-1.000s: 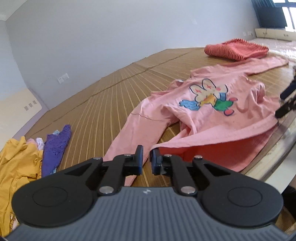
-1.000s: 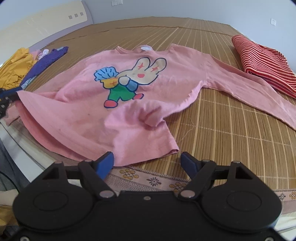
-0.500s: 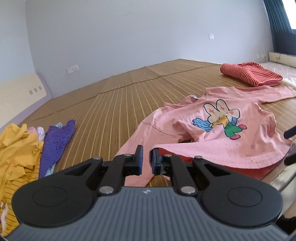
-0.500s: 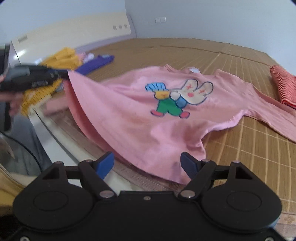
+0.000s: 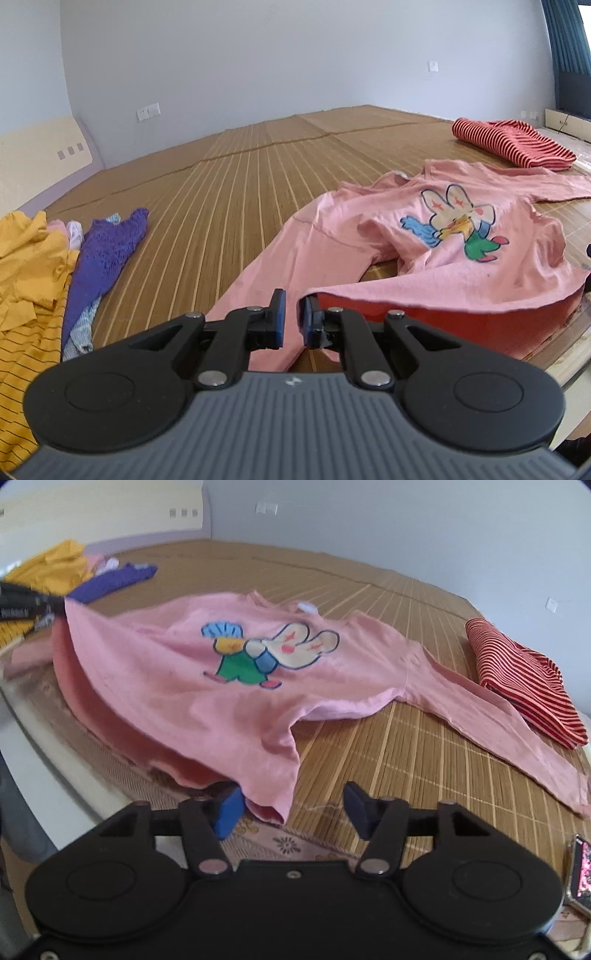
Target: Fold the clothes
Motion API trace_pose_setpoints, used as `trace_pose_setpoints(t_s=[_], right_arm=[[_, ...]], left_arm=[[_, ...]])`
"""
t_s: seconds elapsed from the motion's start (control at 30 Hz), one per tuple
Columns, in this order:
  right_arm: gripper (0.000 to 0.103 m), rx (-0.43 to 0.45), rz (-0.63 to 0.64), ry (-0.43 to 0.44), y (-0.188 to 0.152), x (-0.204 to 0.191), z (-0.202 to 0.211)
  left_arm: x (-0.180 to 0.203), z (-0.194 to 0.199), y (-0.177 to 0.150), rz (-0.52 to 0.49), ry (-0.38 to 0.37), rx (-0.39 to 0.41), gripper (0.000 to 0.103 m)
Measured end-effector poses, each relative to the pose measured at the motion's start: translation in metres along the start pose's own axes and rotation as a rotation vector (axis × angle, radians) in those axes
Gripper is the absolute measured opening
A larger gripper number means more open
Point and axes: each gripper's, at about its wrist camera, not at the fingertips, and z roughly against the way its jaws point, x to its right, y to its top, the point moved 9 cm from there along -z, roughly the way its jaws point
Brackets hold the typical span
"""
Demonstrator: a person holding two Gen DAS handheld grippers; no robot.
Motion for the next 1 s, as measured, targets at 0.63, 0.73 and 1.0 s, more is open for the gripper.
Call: trace_pose_setpoints(t_s=[0.63,0.73,1.0], right_arm=[[0.047,0.009,-0.180,0.215,0.008,0.005,0.013],[0.047,0.006,-0.162,0.135,0.007,0.008,0.005],[0.005,0.054,-0.206,0.034,0.009,0.028,-0.001]], left_arm=[[0.001,-0.016,-0.016,-0.012,0.009,-0.059,0.013],[0.002,-0.016,-0.016,-0.014,0.010,-0.058,0.013],[0.015,-0.005,-0.012,-0.067,-0.028,-0.040,0.012]])
